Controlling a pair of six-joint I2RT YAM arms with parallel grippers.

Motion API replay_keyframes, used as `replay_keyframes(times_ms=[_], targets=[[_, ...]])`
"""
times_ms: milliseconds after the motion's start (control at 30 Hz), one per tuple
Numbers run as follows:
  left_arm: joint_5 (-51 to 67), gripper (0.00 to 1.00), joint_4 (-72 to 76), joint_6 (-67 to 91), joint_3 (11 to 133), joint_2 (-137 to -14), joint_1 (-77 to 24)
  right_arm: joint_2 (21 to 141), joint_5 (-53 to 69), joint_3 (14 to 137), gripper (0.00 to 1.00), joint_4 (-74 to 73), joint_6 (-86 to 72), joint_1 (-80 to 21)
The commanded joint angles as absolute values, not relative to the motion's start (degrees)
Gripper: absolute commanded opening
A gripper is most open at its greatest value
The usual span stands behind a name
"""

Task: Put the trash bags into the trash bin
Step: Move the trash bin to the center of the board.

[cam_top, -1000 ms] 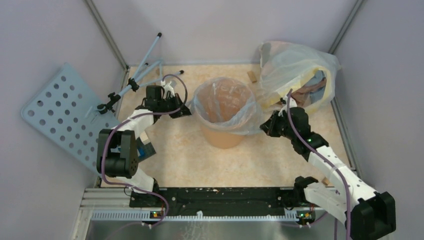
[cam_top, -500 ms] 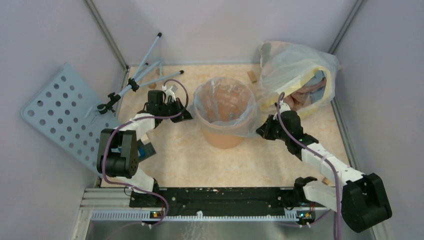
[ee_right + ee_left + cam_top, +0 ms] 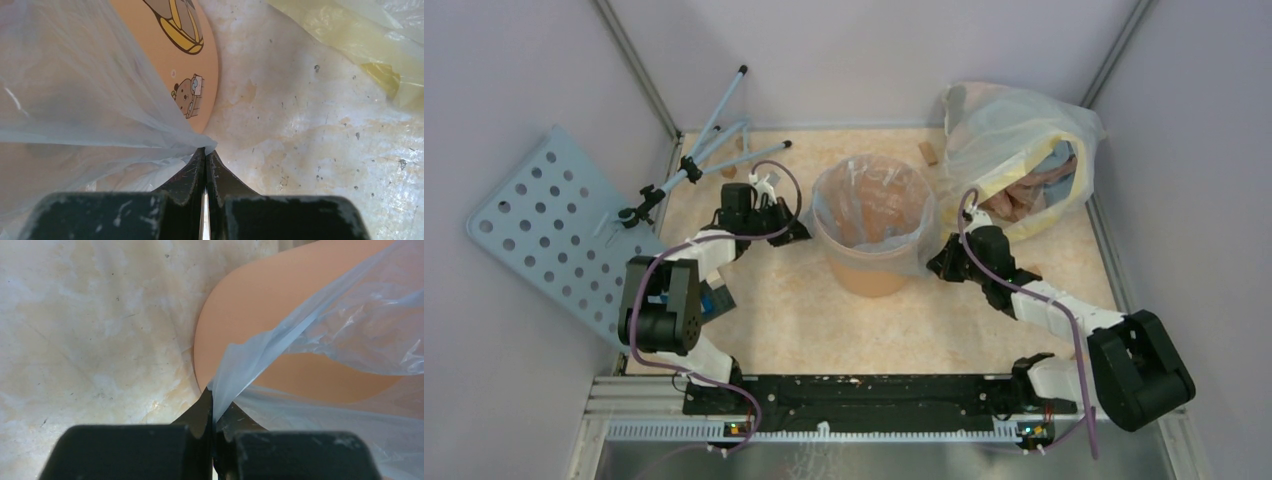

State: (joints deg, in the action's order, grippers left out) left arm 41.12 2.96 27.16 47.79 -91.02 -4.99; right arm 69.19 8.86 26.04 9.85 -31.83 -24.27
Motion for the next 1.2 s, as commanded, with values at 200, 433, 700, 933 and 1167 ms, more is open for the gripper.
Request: replay_keyframes(times_ms=[200, 433, 700, 933, 1167], targets=[[36.20, 0.33, 7.95, 29.85, 43.44, -84.42, -4.88, 61.49, 4.23, 25.43, 0.04, 9.14, -29.75, -24.52], [29.80, 0.61, 4.91, 31.40, 41.17, -75.88, -2.14, 59.91, 3.83, 26.30, 0.07, 7.48, -28.98, -24.52], [29.89, 0.64, 2.35, 31.73, 39.31, -69.65, 3.19, 59.36, 3.96, 27.14, 0.18, 6.25, -28.24, -24.52], [32.53, 0.74, 1.16, 31.18, 38.59, -63.04, 3.64, 52.30, 1.50, 28.85, 0.50, -1.43, -27.10, -24.53], [34.73, 0.82, -7.85, 28.58, 44.38, -58.23, 3.61, 39.54, -5.90, 37.21, 0.72, -15.01, -22.42, -24.55]])
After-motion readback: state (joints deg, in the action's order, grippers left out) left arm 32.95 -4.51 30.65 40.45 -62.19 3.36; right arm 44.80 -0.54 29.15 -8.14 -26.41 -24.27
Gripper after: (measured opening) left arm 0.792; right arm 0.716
